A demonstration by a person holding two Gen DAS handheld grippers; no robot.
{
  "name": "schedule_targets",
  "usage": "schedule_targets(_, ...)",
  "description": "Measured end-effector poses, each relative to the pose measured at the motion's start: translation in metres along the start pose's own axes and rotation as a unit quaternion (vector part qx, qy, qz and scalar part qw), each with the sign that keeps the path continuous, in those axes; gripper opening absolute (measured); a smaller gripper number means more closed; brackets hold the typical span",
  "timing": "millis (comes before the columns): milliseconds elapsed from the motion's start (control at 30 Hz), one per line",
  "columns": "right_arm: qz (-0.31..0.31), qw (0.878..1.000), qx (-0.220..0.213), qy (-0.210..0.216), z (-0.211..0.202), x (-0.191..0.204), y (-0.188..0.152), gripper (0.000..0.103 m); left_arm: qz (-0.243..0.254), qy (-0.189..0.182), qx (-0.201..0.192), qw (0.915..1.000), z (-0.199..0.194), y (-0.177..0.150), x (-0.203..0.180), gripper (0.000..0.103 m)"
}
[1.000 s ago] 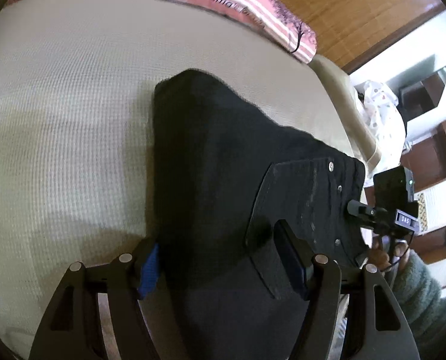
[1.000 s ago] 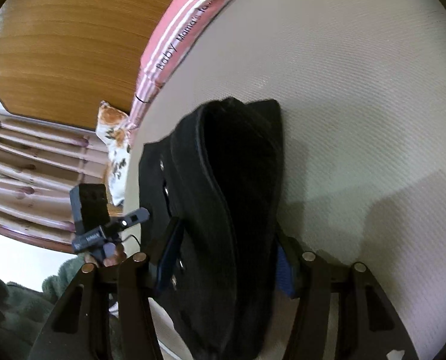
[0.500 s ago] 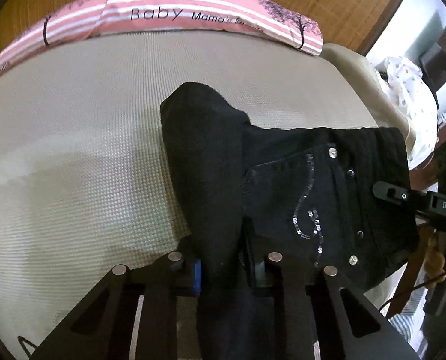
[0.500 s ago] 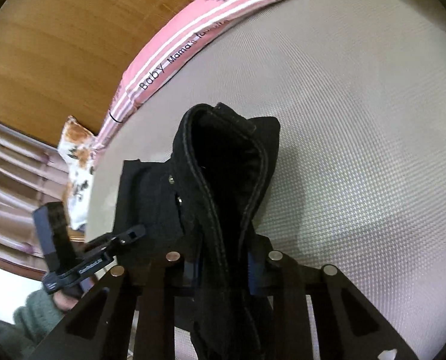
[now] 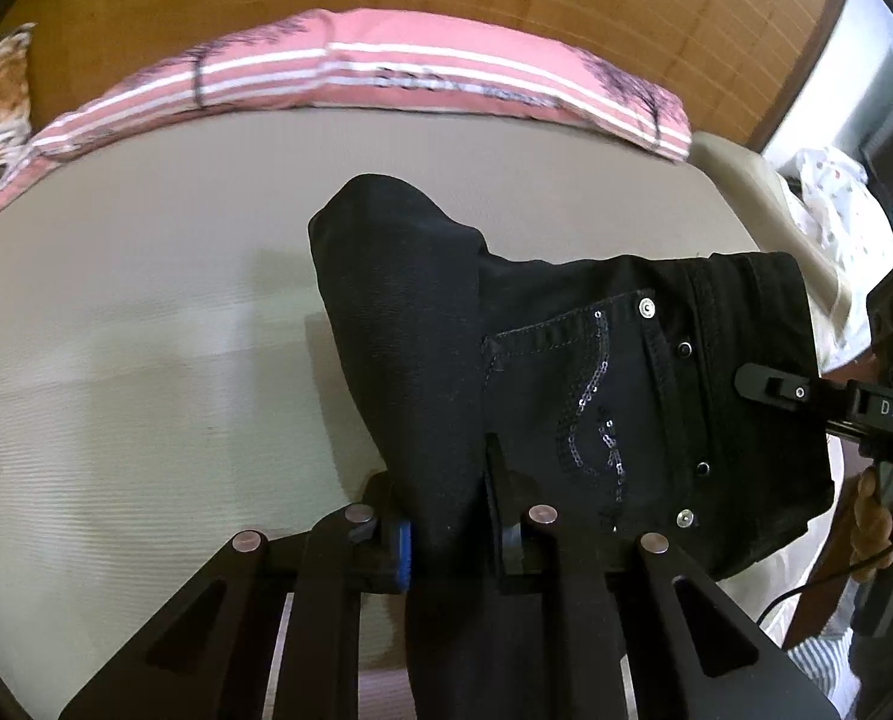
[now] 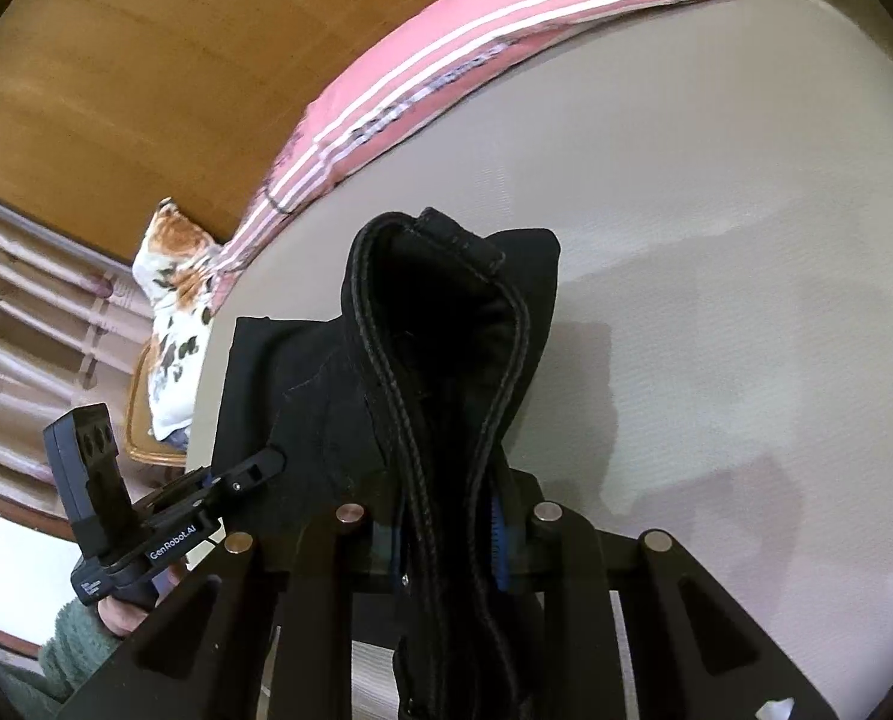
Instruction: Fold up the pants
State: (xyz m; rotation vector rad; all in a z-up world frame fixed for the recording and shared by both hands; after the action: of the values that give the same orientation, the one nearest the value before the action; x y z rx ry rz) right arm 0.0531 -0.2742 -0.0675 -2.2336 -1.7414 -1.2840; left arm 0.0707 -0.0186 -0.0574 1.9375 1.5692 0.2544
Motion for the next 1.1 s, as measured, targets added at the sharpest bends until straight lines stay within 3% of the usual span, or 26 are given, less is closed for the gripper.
schedule_targets(300, -0.019, 0.999, 0.022, 0.032, 0.061, 0.058, 0.010, 0.020, -0.029, 0.039, -0.017, 0.9987, -0.018, 0.016, 0.065, 0.018)
schedule_targets(733, -0.027, 0.998, 0.034, 0.035, 0.124, 0.088, 0.045, 0.020, -0.054, 0.050, -0.036, 0.9966, 0.000, 0.061, 0.132, 0.018)
schedule_targets(1000, -0.041, 0.998, 0.044, 0.003, 0.159, 0.081, 0.057, 0.020, -0.047, 0.044, -0.020, 0.9977, 0.036, 0.063, 0.153, 0.019)
schedule_targets(1100, -0.055, 0.997, 0.044, -0.019, 0.171, 0.073, 0.055, 0.023, -0.054, 0.048, -0.015, 0.9972, 0.053, 0.053, 0.163, 0.027)
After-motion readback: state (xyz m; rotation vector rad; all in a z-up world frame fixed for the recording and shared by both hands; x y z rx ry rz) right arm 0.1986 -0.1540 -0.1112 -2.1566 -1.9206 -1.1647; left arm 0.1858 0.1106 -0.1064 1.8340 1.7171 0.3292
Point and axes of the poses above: each gripper's, at about its wrist camera, not at the fingertips, and z roughly the way its jaws point, x to its left, y to its top, the point moved 1 cm from there along z, roughly the way its jaws point, and after that the axes turned 8 degrees about -x, right-handed, at the moved point
